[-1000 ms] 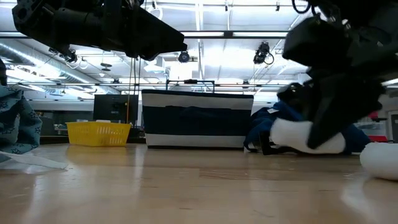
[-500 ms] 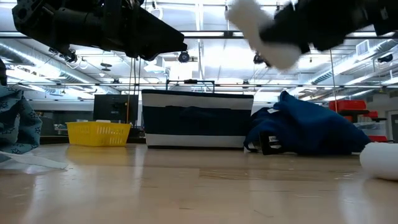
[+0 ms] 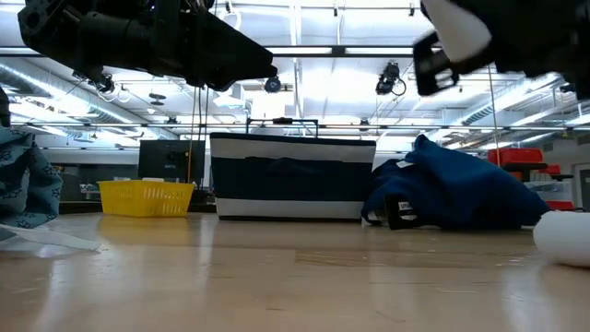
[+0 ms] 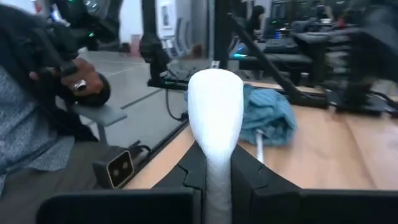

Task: Pick & place medical supplies in basket/bin
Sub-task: Put the top white bandage into the grey bin

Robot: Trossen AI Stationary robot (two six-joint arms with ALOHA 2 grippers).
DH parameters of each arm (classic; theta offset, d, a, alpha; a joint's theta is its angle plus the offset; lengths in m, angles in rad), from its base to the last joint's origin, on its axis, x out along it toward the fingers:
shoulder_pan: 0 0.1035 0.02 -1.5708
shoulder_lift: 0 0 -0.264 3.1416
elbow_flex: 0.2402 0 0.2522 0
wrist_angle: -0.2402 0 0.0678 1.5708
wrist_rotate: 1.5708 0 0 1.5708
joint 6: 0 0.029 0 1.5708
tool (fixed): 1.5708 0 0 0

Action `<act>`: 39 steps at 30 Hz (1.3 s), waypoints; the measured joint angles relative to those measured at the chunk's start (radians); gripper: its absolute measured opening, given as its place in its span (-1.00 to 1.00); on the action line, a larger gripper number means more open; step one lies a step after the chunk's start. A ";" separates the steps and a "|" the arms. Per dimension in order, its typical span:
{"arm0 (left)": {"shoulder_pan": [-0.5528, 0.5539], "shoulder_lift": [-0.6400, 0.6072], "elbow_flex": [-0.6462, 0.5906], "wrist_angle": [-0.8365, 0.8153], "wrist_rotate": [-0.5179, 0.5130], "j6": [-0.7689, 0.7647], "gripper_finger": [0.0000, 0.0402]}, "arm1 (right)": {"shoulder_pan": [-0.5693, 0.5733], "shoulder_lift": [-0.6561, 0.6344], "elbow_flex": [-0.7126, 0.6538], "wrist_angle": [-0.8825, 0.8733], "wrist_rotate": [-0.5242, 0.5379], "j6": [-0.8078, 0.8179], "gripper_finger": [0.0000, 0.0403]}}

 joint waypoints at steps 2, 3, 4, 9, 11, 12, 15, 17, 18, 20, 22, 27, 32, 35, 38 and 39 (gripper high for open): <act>0.000 0.000 0.000 0.000 0.000 0.000 0.59 | 0.000 -0.003 -0.053 0.054 0.037 0.007 -0.84; 0.000 0.000 0.000 0.000 0.000 0.000 0.59 | -0.002 -0.009 -0.078 0.075 0.056 0.008 -0.84; 0.000 0.000 0.000 0.000 0.000 -0.001 0.59 | -0.004 -0.016 -0.102 0.100 0.073 0.008 -0.84; 0.000 0.000 0.000 0.000 0.000 -0.001 0.59 | -0.030 -0.080 -0.207 0.209 0.150 -0.015 -0.84; 0.001 0.000 0.000 0.000 0.000 -0.001 0.59 | -0.045 -0.117 -0.235 0.231 0.189 -0.028 -0.84; 0.001 0.000 0.000 0.000 0.000 -0.001 0.59 | -0.054 -0.137 -0.243 0.234 0.206 -0.037 -0.84; 0.001 0.000 0.000 0.000 0.000 0.001 0.59 | -0.087 -0.186 -0.258 0.234 0.281 -0.061 -0.84; 0.001 0.000 0.000 0.000 0.000 0.001 0.59 | -0.111 -0.214 -0.258 0.234 0.342 -0.084 -0.84; 0.001 0.000 0.000 0.000 0.000 0.002 0.59 | -0.123 -0.226 -0.258 0.234 0.374 -0.096 -0.84; 0.001 0.000 0.000 0.000 0.000 0.001 0.59 | -0.150 -0.248 -0.258 0.233 0.443 -0.118 -0.84; 0.001 0.000 0.000 0.000 0.000 0.002 0.59 | -0.180 -0.267 -0.258 0.233 0.531 -0.137 -0.84; 0.001 0.000 0.000 0.000 0.000 0.002 0.59 | -0.262 -0.301 -0.259 0.233 0.717 -0.173 -0.84; 0.001 0.000 0.000 0.000 0.000 0.002 0.59 | -0.359 -0.305 -0.259 0.228 0.806 -0.176 -0.84; 0.001 0.000 0.000 0.000 0.000 0.002 0.59 | -0.423 -0.305 -0.259 0.215 0.868 -0.176 -0.84; 0.001 0.000 0.000 0.000 0.000 0.002 0.59 | -0.486 -0.305 -0.259 0.201 0.966 -0.175 -0.84; 0.001 0.000 0.000 0.000 0.000 0.002 0.59 | -0.508 -0.305 -0.259 0.189 1.003 -0.171 -0.84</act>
